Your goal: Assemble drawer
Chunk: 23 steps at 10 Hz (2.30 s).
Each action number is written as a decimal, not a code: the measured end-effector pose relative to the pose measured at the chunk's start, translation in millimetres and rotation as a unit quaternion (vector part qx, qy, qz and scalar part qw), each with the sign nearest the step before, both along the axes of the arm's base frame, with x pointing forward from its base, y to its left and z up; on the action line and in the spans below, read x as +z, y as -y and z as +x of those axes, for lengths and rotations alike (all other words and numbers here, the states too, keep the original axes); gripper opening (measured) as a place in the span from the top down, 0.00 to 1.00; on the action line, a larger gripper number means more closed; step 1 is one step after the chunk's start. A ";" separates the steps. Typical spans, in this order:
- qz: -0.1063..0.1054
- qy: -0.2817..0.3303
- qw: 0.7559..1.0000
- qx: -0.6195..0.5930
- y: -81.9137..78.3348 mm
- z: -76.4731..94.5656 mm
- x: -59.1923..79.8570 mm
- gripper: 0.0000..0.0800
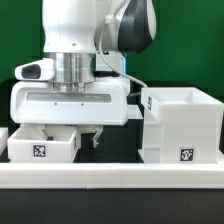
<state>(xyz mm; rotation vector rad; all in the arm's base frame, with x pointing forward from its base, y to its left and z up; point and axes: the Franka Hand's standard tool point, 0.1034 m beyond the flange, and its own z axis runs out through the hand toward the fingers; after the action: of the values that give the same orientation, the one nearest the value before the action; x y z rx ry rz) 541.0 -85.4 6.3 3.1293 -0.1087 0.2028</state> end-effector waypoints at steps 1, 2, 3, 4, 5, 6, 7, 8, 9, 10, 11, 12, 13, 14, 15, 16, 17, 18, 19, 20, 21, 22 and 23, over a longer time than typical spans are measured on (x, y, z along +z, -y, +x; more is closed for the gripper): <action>0.000 0.000 1.000 0.000 0.0 0.0 0.0 0.19; 0.000 0.000 1.000 0.000 -0.1 0.3 0.1 0.19; 0.000 0.000 1.000 0.000 0.0 0.7 0.3 0.35; 0.000 0.000 1.000 0.000 -0.1 0.7 0.3 0.35; 0.000 0.000 1.000 0.000 -0.1 0.7 0.3 0.53; 0.000 0.000 1.000 0.000 -0.4 0.8 0.4 0.70; 0.000 0.000 1.000 0.001 -0.6 0.9 0.5 0.92; 0.000 0.001 1.000 0.001 -0.6 1.0 0.6 0.92; 0.000 0.001 1.000 0.001 -0.5 1.0 0.6 0.95; 0.000 0.001 1.000 0.001 -0.5 1.0 0.6 0.95; 0.000 0.001 1.000 0.001 -0.5 1.0 0.6 0.95; 0.000 0.001 1.000 0.001 -0.5 1.0 0.6 0.95; 0.000 0.001 1.000 0.001 -0.5 1.0 0.6 0.95; -0.001 0.001 1.000 0.007 -0.3 0.9 1.2 0.95; -0.005 0.001 0.999 0.035 0.4 -0.4 6.4 0.95; -0.006 0.001 0.999 0.052 2.2 -4.3 12.0 0.95; -0.007 -0.003 0.998 0.069 4.5 -8.4 14.7 0.95; -0.005 -0.007 0.997 0.080 4.3 -9.6 16.0 0.95; -0.005 -0.009 0.997 0.080 3.7 -10.4 14.2 0.95; -0.005 -0.009 0.997 0.080 3.8 -10.8 13.6 0.95; -0.010 -0.010 0.993 0.119 4.0 -11.1 13.4 0.95; -0.016 -0.010 0.988 0.155 2.3 -11.5 13.0 0.95; -0.024 -0.006 0.983 0.184 -6.1 -12.8 12.2 0.95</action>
Offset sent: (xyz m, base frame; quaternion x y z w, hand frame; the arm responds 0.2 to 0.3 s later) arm 0.0032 0.0000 0.0020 -0.0036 -0.0017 -0.0014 1.0000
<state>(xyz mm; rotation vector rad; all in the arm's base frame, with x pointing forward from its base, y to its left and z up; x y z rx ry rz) 528.3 -79.3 18.5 3.0726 0.4696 0.1816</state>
